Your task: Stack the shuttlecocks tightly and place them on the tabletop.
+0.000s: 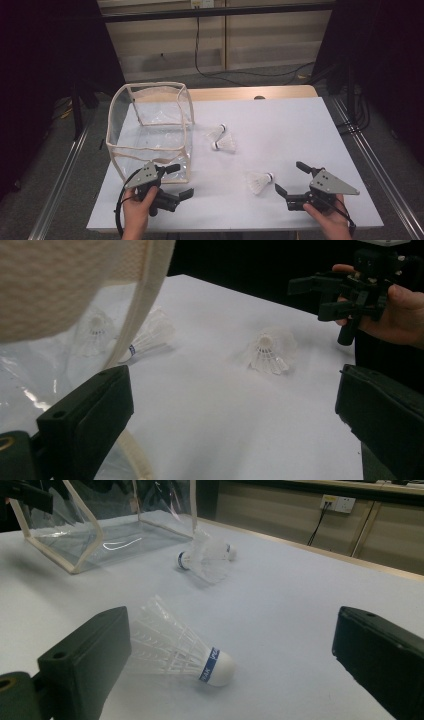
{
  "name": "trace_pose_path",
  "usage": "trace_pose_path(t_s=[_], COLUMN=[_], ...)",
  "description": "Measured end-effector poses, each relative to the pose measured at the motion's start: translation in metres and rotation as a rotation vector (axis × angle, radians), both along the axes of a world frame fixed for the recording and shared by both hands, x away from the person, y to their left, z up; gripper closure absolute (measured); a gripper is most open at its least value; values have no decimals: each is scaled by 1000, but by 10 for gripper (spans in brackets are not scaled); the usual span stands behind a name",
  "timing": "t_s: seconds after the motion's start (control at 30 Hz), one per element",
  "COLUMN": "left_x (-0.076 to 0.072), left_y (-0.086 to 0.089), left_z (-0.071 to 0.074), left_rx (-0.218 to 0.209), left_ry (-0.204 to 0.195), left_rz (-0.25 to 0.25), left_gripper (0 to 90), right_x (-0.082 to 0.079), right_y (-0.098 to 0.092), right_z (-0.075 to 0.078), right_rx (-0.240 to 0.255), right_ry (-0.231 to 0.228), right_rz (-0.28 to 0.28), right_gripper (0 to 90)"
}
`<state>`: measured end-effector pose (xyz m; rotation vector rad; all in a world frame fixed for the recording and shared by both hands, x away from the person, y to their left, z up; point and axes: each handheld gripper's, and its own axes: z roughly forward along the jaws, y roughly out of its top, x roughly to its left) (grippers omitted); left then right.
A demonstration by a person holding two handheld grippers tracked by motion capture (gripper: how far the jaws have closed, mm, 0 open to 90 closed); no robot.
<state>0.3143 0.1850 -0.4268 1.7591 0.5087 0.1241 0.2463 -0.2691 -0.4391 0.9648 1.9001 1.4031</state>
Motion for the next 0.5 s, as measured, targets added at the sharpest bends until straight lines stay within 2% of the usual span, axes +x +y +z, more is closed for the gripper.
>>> trace_pose_path(t_s=[0.1,0.5], left_x=[-1,-5], left_y=[5,13], left_z=[-1,-3], left_rx=[-17,-23], left_ry=[5,-21], left_rz=[8,12], left_gripper=[21,10], right_x=[2,5], right_y=[1,1], right_z=[-1,1], right_rx=[-8,0], right_ry=[12,23], right_rz=[4,-11], right_gripper=[18,14])
